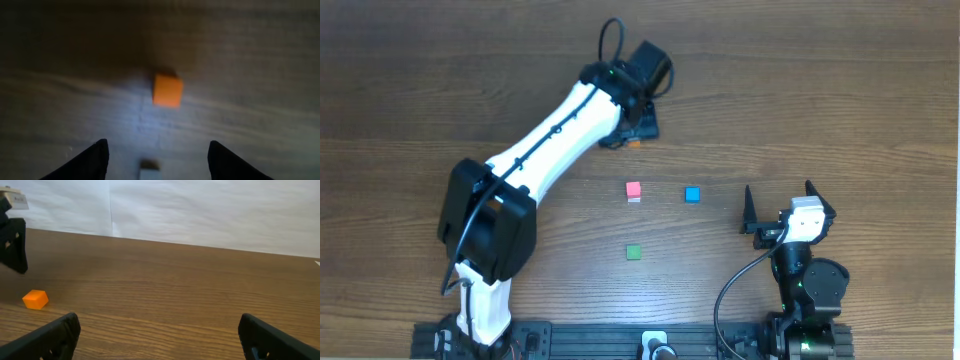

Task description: Stack Cubes

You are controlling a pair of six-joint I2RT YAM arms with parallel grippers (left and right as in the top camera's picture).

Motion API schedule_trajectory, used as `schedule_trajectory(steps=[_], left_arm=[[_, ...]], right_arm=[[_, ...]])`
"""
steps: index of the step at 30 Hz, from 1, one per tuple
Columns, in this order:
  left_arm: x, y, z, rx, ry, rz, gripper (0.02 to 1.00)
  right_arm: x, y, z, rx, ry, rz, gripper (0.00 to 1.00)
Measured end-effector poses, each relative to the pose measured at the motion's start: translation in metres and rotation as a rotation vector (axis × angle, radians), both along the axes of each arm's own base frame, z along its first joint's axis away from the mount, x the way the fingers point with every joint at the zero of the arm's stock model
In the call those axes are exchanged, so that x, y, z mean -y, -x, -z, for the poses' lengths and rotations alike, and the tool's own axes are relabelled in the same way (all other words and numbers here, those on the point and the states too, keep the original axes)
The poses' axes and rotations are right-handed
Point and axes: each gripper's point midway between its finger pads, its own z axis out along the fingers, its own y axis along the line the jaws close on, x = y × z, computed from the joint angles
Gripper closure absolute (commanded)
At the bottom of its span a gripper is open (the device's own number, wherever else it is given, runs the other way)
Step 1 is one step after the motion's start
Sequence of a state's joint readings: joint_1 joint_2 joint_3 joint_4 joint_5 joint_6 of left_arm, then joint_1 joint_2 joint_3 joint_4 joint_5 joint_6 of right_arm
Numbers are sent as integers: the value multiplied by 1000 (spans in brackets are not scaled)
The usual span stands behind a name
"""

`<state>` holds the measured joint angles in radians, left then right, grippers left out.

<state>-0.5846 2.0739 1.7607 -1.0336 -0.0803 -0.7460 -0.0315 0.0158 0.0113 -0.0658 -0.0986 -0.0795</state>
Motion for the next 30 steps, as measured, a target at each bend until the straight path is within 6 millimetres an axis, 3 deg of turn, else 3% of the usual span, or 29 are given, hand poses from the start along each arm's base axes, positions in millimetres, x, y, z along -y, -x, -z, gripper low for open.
schedule_trajectory(steps=[4,9,17,26,30], left_arm=[[1,-14,19,-1,-17,27,391],[5,-13,44,-30,-46,70,395],[10,-18,47,-16,-42,91,413],[10,-19,74,-47,-61,94,437],[10,-18,75,-50,-62,95,505]], right_arm=[[0,0,0,0,0,0,9],[0,0,0,0,0,0,9],[0,0,0,0,0,0,7],[0,0,0,0,0,0,9],[0,0,0,0,0,0,9]])
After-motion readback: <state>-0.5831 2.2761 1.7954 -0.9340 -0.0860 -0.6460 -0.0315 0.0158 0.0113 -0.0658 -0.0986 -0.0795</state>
